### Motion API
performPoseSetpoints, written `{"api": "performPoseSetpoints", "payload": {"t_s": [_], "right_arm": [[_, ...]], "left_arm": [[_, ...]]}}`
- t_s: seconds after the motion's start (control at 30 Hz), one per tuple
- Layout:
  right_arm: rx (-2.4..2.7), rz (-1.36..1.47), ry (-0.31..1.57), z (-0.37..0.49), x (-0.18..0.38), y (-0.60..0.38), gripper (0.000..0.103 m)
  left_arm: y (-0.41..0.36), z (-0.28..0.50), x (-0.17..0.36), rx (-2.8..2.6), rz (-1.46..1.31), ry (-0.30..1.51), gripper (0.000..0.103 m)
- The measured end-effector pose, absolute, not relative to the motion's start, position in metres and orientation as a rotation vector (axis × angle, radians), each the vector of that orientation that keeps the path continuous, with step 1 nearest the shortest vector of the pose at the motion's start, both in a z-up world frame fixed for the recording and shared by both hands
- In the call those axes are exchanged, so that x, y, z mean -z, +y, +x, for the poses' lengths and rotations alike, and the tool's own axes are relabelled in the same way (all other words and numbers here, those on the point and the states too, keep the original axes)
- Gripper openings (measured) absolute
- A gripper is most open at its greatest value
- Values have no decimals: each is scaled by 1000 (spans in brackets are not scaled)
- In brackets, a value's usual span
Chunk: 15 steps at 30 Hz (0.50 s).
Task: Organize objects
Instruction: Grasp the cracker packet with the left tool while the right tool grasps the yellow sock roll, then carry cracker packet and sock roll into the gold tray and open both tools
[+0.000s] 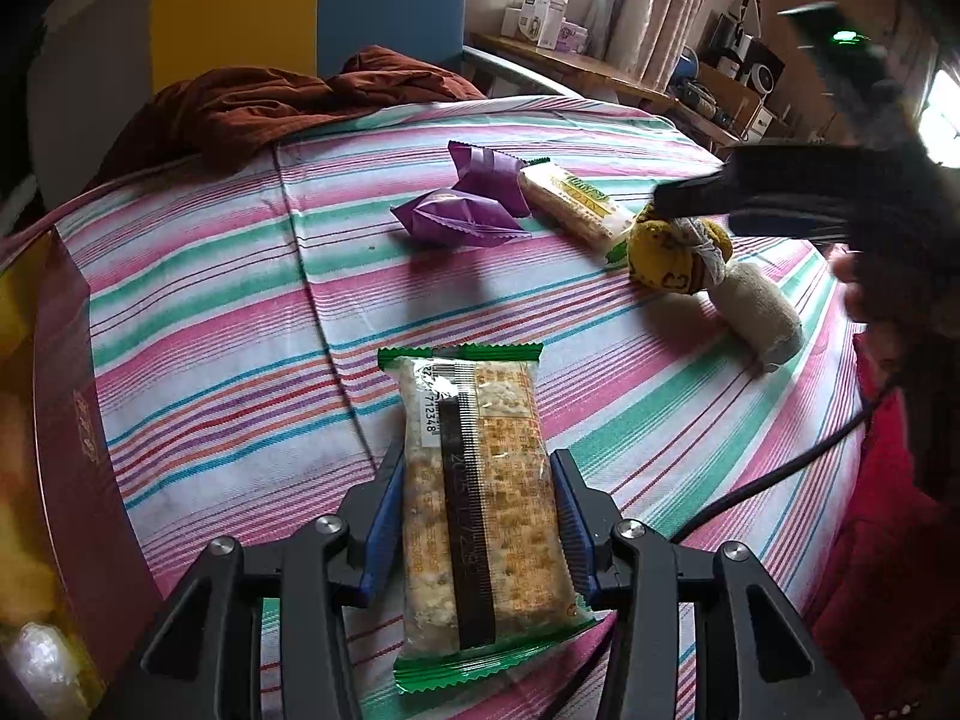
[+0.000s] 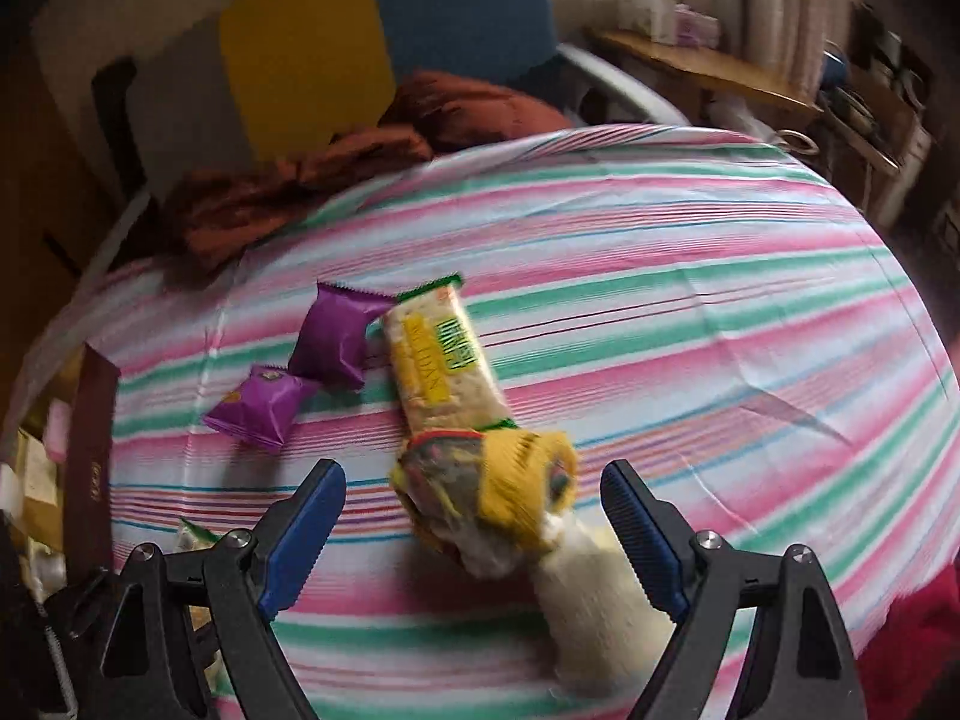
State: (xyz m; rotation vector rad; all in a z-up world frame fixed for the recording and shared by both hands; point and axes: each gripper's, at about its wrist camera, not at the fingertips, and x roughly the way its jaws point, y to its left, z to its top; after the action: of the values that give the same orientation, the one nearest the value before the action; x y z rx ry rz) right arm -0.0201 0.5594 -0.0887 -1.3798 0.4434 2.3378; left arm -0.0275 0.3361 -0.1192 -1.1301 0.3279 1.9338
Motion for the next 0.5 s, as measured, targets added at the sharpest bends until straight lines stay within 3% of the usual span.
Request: {"api": "performPoseSetpoints", "payload": {"t_s": [0.03, 0.13, 0.5], "right_arm": [[-2302, -1416, 415, -24, 96, 559, 62], [-2311, -1417, 344, -21, 98, 552, 43], [-2504, -1119, 489, 15, 45, 539, 38]], "left_arm": [[336, -27, 119, -1933, -1129, 327, 46], [334, -28, 119, -1936, -1127, 318, 45], [305, -12, 86, -1912, -1089, 230, 44]]}}
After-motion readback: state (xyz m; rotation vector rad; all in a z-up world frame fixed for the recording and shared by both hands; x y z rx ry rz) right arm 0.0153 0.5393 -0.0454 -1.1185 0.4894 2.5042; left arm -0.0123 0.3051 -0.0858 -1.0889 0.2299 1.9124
